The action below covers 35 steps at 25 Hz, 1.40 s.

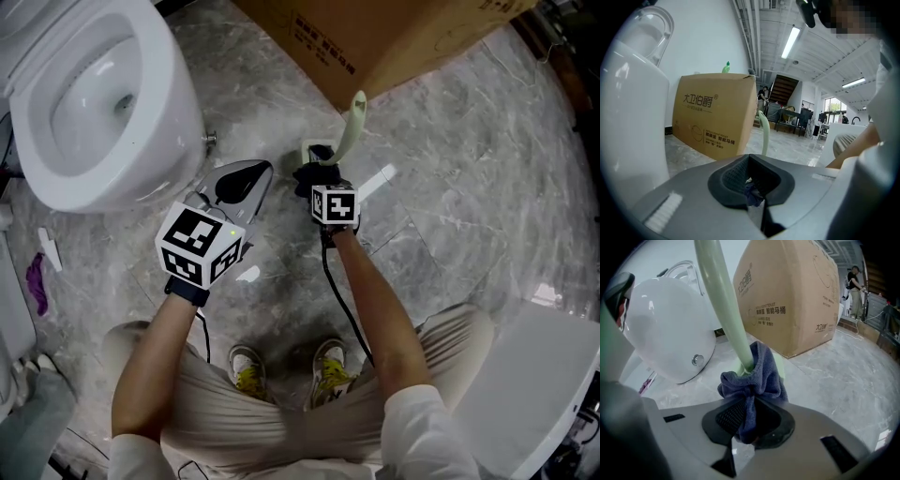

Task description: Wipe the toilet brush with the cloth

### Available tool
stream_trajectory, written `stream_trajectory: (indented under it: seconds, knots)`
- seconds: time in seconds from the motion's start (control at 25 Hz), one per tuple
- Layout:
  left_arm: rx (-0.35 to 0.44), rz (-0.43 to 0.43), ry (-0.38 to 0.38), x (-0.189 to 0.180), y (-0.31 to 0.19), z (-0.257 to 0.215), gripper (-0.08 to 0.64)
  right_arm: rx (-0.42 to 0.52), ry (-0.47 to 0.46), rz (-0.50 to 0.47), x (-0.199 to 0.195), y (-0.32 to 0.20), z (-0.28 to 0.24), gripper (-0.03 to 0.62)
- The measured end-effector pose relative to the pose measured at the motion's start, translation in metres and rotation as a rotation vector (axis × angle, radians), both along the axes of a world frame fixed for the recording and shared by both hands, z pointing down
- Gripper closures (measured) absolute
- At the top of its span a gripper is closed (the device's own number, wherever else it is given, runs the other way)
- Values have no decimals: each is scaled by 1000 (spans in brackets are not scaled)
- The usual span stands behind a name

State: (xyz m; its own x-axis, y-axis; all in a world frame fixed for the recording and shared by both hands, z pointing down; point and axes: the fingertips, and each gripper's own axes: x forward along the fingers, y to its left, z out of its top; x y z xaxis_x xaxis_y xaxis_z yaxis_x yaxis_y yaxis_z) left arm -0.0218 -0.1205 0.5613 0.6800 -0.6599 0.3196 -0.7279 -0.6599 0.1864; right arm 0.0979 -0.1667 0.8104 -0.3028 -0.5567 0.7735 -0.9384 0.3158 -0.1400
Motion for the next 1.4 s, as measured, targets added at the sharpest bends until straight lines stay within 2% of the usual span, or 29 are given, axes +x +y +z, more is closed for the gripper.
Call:
stream_trajectory:
  seconds: [0.24, 0.4, 0.6, 0.8, 1.0, 1.24, 1.4]
  knots:
    - [7, -5, 20, 0, -5, -7, 561, -75, 3, -77, 4, 20, -14, 540]
    - [21, 14, 16, 5, -4, -11, 561, -21, 6, -153, 0, 18, -49, 541]
    - [23, 30, 10, 12, -2, -11, 561, -6, -17, -161, -2, 23, -87, 541]
    - [25, 37, 16, 18, -2, -11, 561, 57, -41, -159, 3, 23, -129, 543]
    - [41, 15, 25, 14, -10, -17, 561, 122, -109, -142, 7, 17, -178, 545]
    - [46, 21, 23, 14, -10, -17, 561, 257, -158, -127, 14, 23, -236, 545]
    - [62, 15, 42, 9, -11, -25, 561, 362, -147, -123, 16, 12, -275, 545]
